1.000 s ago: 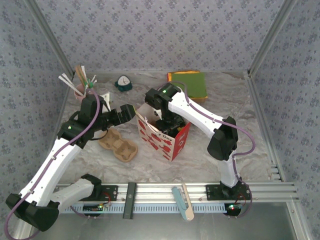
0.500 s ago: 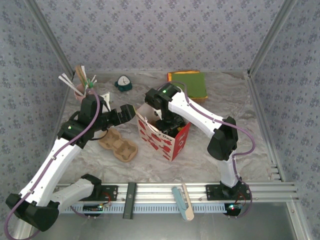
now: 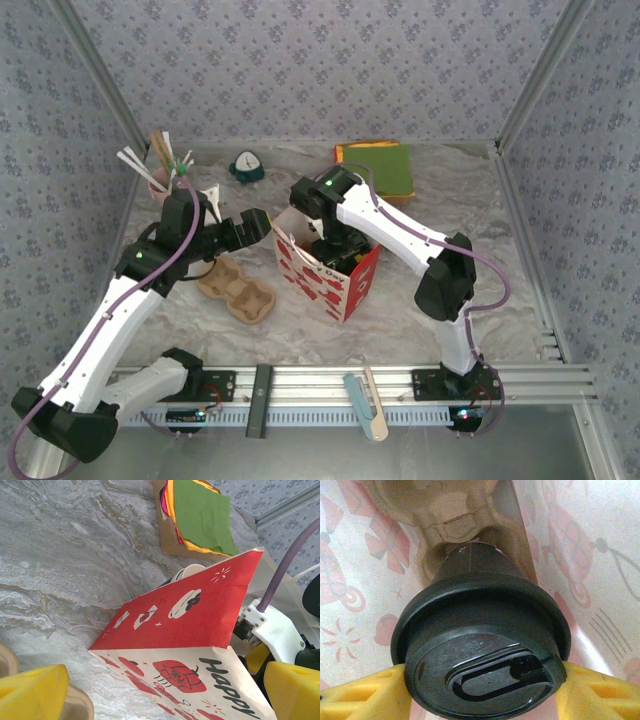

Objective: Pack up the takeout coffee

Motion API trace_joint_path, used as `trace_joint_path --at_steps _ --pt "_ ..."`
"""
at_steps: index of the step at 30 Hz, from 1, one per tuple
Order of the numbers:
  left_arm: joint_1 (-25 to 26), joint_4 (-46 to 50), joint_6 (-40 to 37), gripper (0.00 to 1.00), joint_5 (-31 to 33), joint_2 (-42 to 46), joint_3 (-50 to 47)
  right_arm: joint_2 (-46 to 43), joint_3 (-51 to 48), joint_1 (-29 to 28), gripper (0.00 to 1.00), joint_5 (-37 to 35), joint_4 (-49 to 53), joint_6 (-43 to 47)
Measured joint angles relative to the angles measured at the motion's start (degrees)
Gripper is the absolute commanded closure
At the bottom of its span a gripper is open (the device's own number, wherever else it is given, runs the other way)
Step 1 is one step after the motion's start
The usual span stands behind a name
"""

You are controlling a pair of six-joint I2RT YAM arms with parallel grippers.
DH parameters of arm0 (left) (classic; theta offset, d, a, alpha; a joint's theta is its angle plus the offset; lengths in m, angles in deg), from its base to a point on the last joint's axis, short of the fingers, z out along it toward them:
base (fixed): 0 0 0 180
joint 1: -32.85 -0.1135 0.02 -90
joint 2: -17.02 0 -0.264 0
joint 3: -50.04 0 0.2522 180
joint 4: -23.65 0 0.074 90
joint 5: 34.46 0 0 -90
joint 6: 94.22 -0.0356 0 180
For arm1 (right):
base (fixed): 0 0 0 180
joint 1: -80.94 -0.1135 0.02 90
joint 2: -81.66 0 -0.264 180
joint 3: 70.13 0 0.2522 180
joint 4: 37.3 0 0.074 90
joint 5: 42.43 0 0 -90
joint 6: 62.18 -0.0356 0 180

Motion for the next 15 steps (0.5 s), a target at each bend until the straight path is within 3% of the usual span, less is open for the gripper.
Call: trace_joint_path --at_steps 15 --pt "0.0 0.0 0.0 0.0 0.0 0.0 0.0 0.0 -0.8 0.0 0.32 0.1 0.0 0.0"
